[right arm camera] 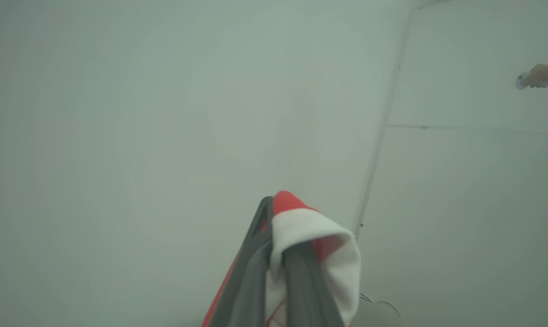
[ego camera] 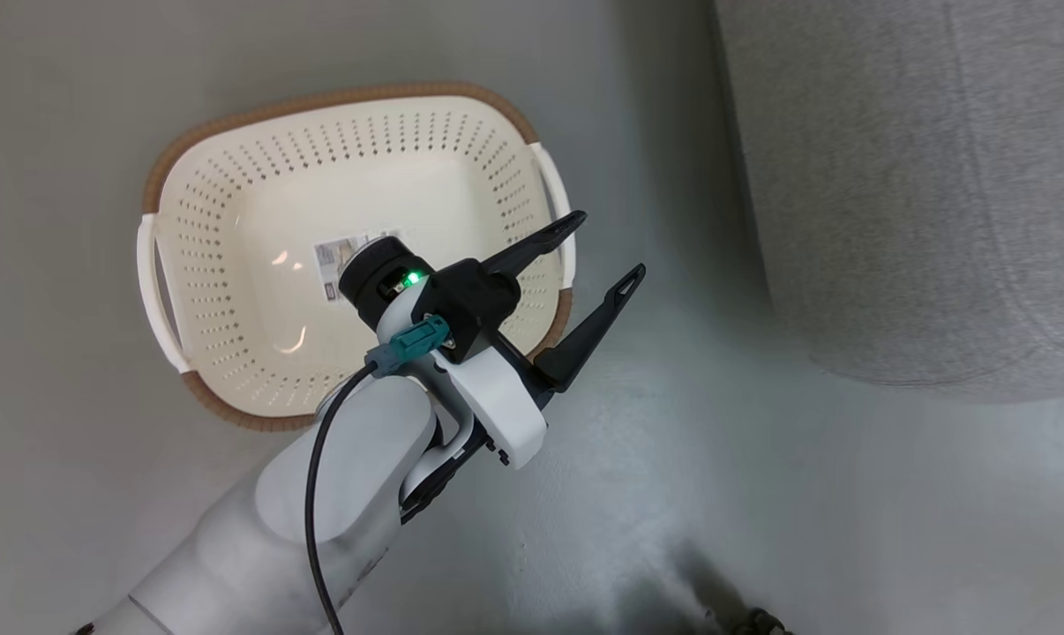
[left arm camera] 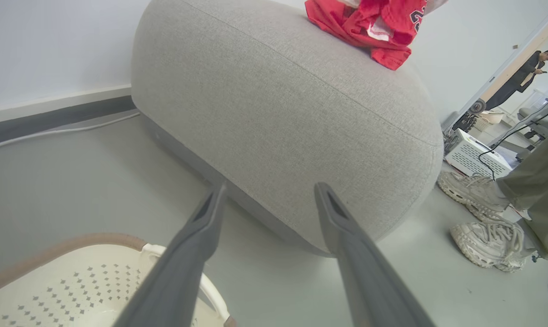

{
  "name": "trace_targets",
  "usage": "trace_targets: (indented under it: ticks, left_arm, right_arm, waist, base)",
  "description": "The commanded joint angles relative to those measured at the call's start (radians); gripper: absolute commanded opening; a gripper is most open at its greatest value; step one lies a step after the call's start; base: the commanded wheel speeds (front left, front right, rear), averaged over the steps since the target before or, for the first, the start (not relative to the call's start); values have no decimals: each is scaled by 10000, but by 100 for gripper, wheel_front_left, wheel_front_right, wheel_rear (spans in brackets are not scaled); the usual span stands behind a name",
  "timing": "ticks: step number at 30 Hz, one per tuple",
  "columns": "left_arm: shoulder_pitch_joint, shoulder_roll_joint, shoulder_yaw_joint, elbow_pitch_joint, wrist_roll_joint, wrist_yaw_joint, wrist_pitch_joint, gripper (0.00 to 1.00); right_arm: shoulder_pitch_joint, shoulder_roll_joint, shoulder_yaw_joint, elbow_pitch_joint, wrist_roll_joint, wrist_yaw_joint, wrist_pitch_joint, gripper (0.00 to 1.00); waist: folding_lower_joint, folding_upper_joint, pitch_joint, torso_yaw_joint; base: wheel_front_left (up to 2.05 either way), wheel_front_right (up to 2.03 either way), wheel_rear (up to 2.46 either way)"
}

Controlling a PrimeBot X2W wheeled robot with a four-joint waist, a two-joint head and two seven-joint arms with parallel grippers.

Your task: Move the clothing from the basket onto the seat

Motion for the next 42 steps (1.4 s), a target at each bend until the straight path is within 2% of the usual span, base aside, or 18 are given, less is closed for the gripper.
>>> trace_targets:
  ticks: [1, 7, 10, 19, 25, 26, 28, 29, 35, 42]
  left_arm:
    - [-223, 23, 215, -198, 112, -71, -61, 100]
    - [-339, -80, 325, -233, 227, -71, -61, 100]
    - [-324, -122, 379, -248, 275, -71, -61, 100]
    - [-375, -290, 510, -357, 348, -71, -61, 100]
    - [-415, -401, 608, -565, 421, -71, -61, 100]
    - [-411, -405, 634, -621, 440, -71, -61, 100]
    - [-380, -420, 643, -760, 461, -71, -61, 100]
    - [-365, -419, 630, -819, 474, -71, -61, 100]
    - [-255, -510, 581, -1132, 481, -71, -61, 100]
    - [-34, -618, 509, -1282, 379, -71, -61, 100]
  right_arm:
    - [-186, -58, -108, -70, -147, 40, 77, 0]
    - [-457, 465, -208, 982, -169, 40, 177, 0]
    - [-363, 771, 78, 1617, -35, 40, 183, 0]
    - [289, 1206, 1710, 2950, 1136, 40, -21, 0]
    - [1294, 1152, 2659, 2959, 2346, 40, -151, 0]
    - [1451, 1130, 2761, 2796, 2563, 40, -155, 9]
    - [1839, 1100, 2926, 2357, 3003, 40, -159, 65]
    - [2049, 1091, 3013, 2145, 3197, 40, -160, 100]
    - [3469, 1040, 3450, 1171, 4007, 40, -162, 100]
    - [4701, 1268, 3712, 837, 4401, 40, -163, 100]
  waist:
    - [0, 0, 328, 237]
    - [0, 0, 725, 499]
    - [0, 0, 794, 568]
    - [0, 0, 796, 720]
    - [0, 0, 595, 827]
    - [0, 0, 543, 832]
    - [0, 0, 411, 855]
    - [0, 0, 337, 864]
    - [0, 0, -321, 937]
    - [0, 0, -1211, 933]
  base:
    - [0, 0, 0]
    - [0, 0, 0]
    - [0, 0, 0]
    - [0, 0, 0]
    - [0, 0, 0]
    - [0, 0, 0]
    - [0, 0, 0]
    - [0, 0, 0]
    - [0, 0, 0]
    - [0, 0, 0]
